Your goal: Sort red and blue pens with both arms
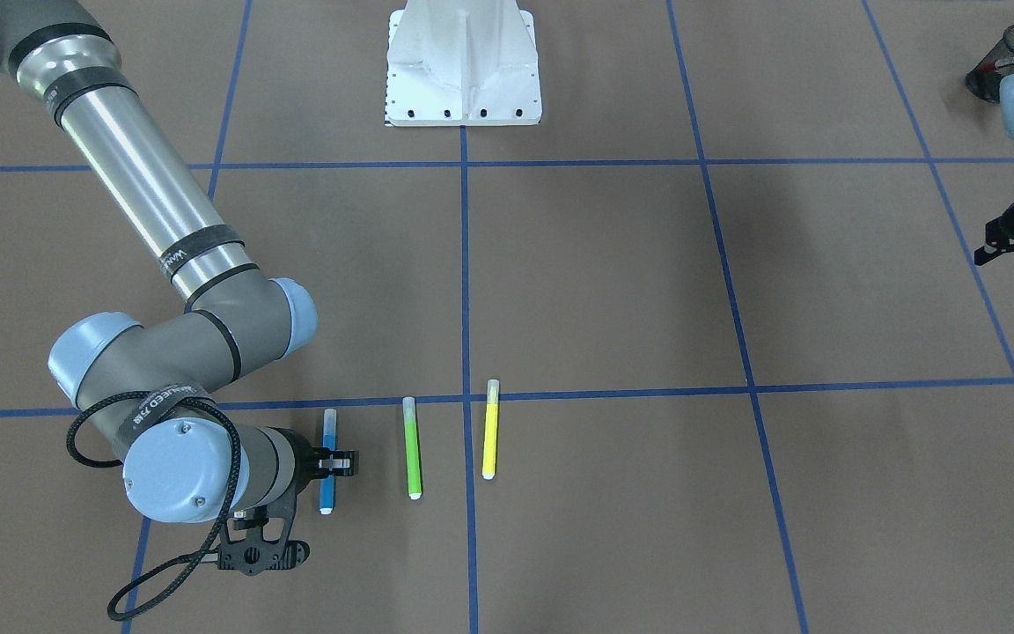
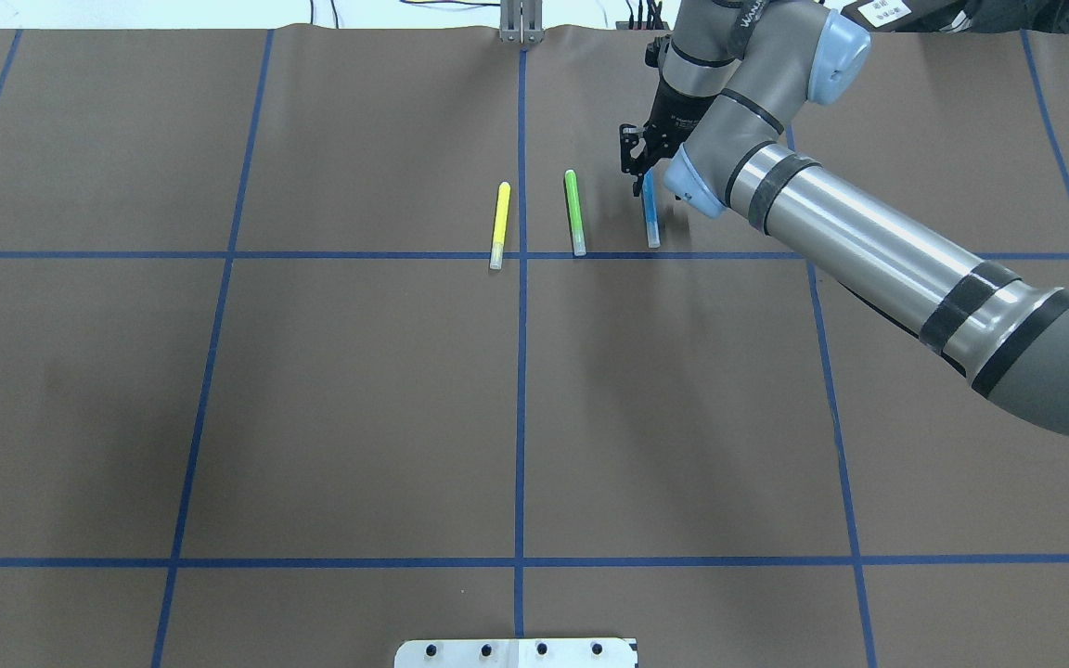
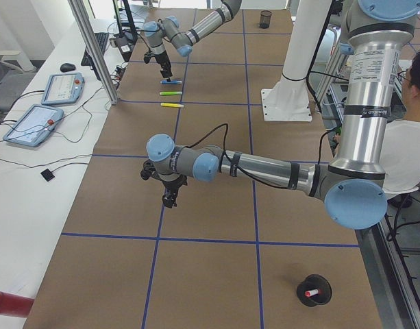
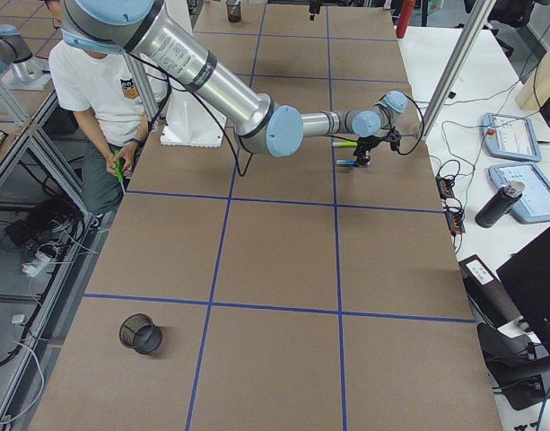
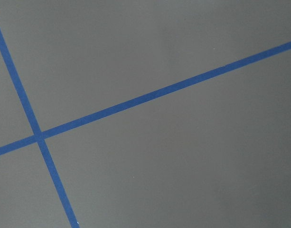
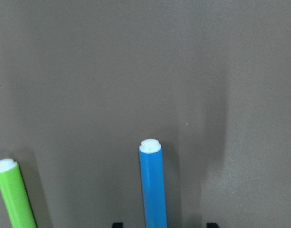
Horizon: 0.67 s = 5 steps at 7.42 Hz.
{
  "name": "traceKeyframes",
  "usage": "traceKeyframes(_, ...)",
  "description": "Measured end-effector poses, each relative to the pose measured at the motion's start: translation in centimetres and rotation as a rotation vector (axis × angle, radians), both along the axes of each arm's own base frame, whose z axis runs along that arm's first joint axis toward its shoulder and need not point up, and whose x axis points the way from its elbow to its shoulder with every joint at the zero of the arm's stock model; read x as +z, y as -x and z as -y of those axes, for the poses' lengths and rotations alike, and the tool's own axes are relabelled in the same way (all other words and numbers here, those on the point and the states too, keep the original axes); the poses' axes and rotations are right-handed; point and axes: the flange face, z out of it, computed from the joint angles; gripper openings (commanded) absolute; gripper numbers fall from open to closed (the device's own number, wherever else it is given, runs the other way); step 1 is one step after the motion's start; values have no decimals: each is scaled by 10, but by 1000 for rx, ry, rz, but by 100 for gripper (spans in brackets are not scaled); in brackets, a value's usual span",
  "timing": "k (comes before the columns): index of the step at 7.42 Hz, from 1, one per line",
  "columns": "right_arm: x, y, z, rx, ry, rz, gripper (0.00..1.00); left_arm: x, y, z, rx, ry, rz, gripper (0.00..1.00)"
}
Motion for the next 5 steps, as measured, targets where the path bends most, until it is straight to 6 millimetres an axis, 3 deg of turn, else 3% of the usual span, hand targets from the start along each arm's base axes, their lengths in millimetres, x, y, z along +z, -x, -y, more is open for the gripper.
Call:
traceKeyframes(3, -1, 8, -4, -6, -18, -4, 60, -1, 1, -1, -2, -2, -4, 100)
traceKeyframes(5, -1, 12, -6, -7, -27, -10, 54, -1, 2, -1, -3, -1, -5, 100)
